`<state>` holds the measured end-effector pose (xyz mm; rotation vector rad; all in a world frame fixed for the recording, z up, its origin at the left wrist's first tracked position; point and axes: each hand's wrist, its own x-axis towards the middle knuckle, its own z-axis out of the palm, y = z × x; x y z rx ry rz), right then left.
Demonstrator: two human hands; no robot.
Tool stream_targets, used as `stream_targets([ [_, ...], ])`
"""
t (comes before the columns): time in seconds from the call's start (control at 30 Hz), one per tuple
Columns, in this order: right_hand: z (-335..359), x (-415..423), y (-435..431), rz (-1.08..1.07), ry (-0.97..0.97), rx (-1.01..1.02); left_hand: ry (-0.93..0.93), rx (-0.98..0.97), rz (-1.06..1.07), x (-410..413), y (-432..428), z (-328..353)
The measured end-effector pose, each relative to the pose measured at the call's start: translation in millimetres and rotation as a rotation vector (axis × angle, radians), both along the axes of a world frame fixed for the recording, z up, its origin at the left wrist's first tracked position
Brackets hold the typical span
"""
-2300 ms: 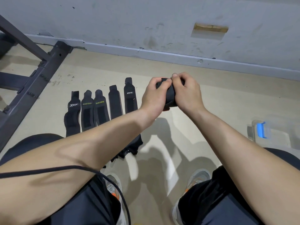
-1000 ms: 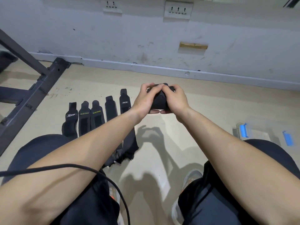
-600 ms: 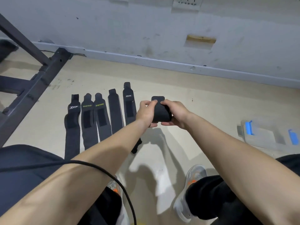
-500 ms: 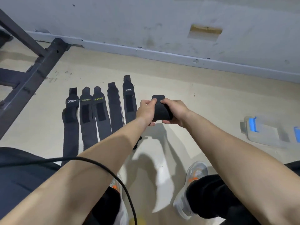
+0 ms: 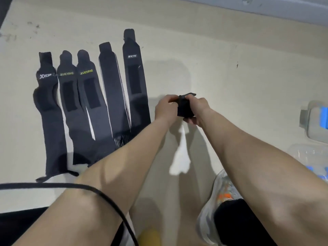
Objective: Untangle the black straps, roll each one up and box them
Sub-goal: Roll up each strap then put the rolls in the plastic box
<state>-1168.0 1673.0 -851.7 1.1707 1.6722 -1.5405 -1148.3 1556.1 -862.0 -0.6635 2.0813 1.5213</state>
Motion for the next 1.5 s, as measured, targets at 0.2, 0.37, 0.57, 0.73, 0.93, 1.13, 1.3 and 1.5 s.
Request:
stream_targets([
  [0.2,-40.7,-33.7,-1.0,-0.077,-0.059,0.003,-0.030,0.029,-0.026,-37.1,6.2,-42.9],
  [0.37,-46.9,-35.9,-3.7,-0.087,-0.072,0.049,-0.044,0.056,0.028,-52.2,4.8,-59.0],
  [0.57,-37.7,-12.6,5.4,-0.081,-0.082,0.050,-0.042,0.034,0.089,-39.6,-4.5,-48.2],
  [0.73,-20.5,14.5,13.5,-0.068,-0.090,0.074,-0.098,0.048,0.152,-20.3,-16.1,-27.3],
  [0.93,-2.4,46.9,0.2,0.024,-0.081,0.082,-0.108,-0.010,0.130,14.7,-45.0,-6.3],
  [1.13,-7.8,57.7,-40.1,0.153,-0.063,0.062,-0.154,-0.219,0.118,45.4,-86.4,-10.5],
  [1.3,-33.6,50.3,-75.3,0.363,0.025,0.088,-0.195,-0.398,0.068,53.4,-111.0,-30.8],
  [1.5,-65.9,40.7,-104.6,0.514,0.090,0.091,-0.246,-0.452,0.092,43.3,-110.5,-55.4],
])
